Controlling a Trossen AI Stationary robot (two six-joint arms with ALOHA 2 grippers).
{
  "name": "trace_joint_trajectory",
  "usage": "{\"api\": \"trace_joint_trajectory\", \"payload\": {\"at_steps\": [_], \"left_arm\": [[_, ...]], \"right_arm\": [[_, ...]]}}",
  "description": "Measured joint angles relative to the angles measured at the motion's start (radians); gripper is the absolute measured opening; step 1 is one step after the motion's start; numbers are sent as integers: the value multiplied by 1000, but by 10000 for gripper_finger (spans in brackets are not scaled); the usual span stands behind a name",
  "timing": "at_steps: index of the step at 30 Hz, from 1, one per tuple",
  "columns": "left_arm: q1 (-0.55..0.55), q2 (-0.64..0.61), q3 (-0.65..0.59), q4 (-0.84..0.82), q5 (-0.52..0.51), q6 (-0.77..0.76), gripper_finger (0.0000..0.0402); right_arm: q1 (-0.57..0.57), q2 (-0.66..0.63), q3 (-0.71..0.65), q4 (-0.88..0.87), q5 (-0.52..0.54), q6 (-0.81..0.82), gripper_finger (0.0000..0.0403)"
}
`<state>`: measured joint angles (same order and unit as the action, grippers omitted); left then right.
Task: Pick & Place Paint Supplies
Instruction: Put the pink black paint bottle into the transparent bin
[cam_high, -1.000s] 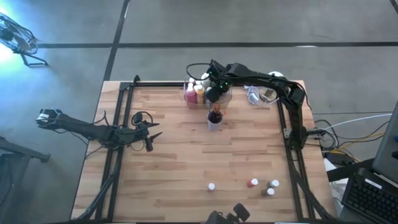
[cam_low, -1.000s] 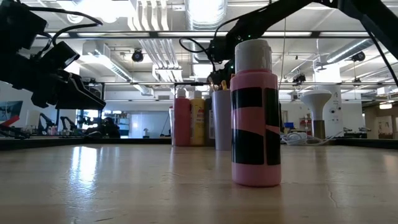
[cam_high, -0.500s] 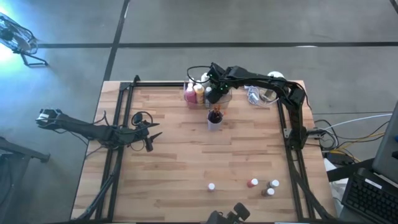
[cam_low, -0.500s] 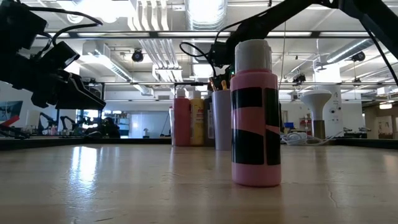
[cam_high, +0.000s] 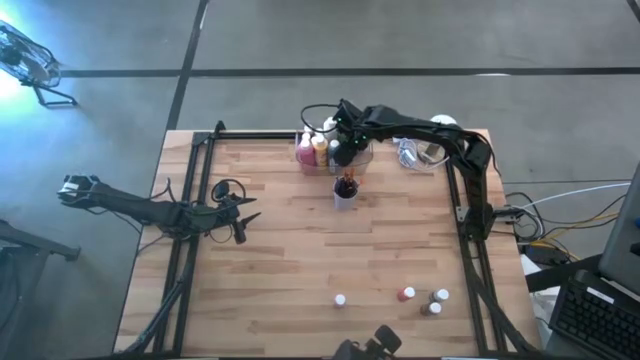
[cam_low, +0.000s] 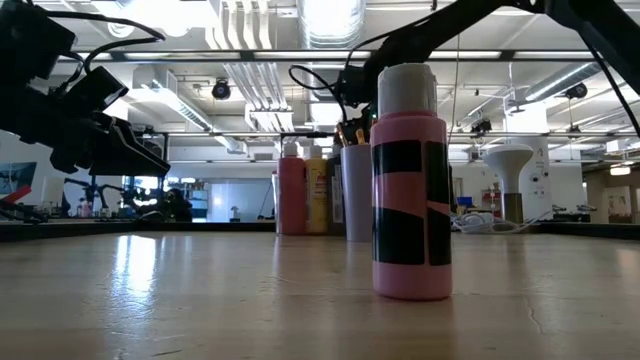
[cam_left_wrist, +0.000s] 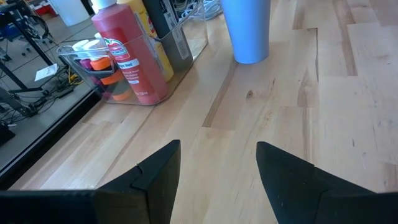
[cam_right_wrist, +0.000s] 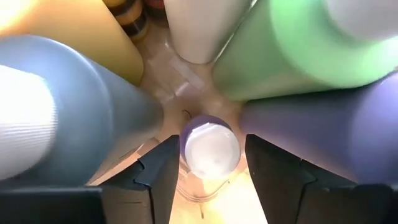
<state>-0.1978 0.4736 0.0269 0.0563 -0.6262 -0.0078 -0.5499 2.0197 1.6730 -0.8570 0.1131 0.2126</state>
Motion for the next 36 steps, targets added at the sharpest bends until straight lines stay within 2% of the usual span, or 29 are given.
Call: {"api": "trace_joint_trajectory", "payload": {"at_steps": [9,22,28,36], "left_arm": [[0,0,0,0,0,0,216],[0,0,0,0,1,0,216],[0,0,0,-2,1,0,216],[0,0,0,-5,1,0,216]], "right_arm": [[0,-96,5,-29,3,-29,160],[59,-385,6,-194,-9,-238,137],[182,-506,6,-248,-56,-292,145],[462,-534,6,-328,-87,-279,168]]}}
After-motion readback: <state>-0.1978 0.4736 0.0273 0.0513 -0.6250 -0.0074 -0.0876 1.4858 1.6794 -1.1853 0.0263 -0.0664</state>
